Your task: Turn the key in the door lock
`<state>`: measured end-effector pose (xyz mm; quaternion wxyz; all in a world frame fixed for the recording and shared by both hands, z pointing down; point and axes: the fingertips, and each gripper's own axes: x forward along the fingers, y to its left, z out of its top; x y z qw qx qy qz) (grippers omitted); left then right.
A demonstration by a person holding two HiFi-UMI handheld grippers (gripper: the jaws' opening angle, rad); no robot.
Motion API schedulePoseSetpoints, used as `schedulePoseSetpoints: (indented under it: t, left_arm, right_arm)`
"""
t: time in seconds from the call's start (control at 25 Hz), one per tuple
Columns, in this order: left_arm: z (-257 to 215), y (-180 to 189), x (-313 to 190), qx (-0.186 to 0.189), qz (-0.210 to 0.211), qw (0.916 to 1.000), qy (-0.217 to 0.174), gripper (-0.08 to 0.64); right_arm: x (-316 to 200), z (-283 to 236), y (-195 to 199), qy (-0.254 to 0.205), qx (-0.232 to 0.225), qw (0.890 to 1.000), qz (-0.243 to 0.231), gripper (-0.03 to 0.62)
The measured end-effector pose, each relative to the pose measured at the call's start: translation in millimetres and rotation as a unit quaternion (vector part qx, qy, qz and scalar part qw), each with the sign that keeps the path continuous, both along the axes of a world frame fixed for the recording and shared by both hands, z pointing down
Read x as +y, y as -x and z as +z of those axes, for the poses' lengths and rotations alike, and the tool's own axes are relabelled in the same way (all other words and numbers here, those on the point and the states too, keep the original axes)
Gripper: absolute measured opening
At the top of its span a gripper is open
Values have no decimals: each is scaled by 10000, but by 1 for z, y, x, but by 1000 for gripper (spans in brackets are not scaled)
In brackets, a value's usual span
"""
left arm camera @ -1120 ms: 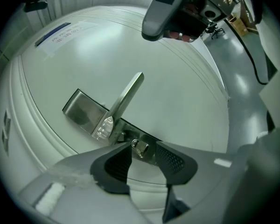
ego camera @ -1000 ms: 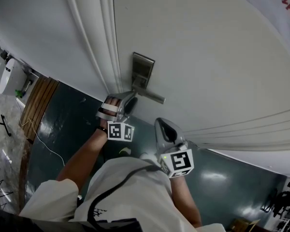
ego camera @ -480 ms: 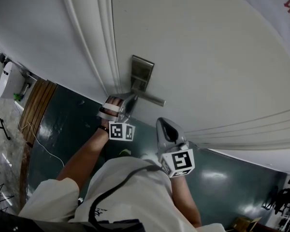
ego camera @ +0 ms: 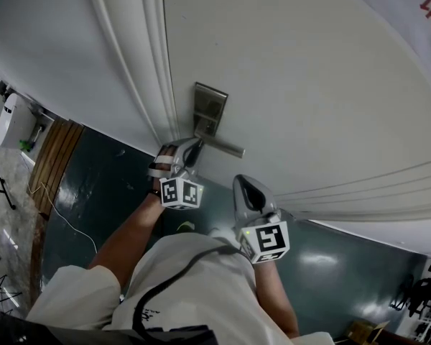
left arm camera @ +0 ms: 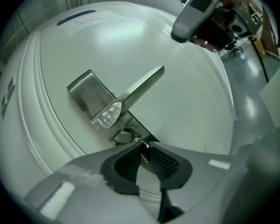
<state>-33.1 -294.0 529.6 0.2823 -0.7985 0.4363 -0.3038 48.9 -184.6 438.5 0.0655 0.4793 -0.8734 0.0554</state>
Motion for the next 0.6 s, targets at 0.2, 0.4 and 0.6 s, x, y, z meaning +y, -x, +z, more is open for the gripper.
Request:
schedulePoseSetpoints:
  t: [0.2, 0.4, 0.6]
  left_arm:
    - [1, 2, -1, 464, -156, 9984, 288, 54]
    - [0, 2, -1, 808, -267, 9952, 483, 52]
    - [1, 3, -2, 1083, -364, 9914, 644, 49]
  right_arm:
    - [3, -1, 2, -1, -18, 10000, -23, 9]
    - [7, -1, -2, 44, 18, 10000, 23, 8]
    - [13, 0, -5, 65, 31, 10000, 49, 9]
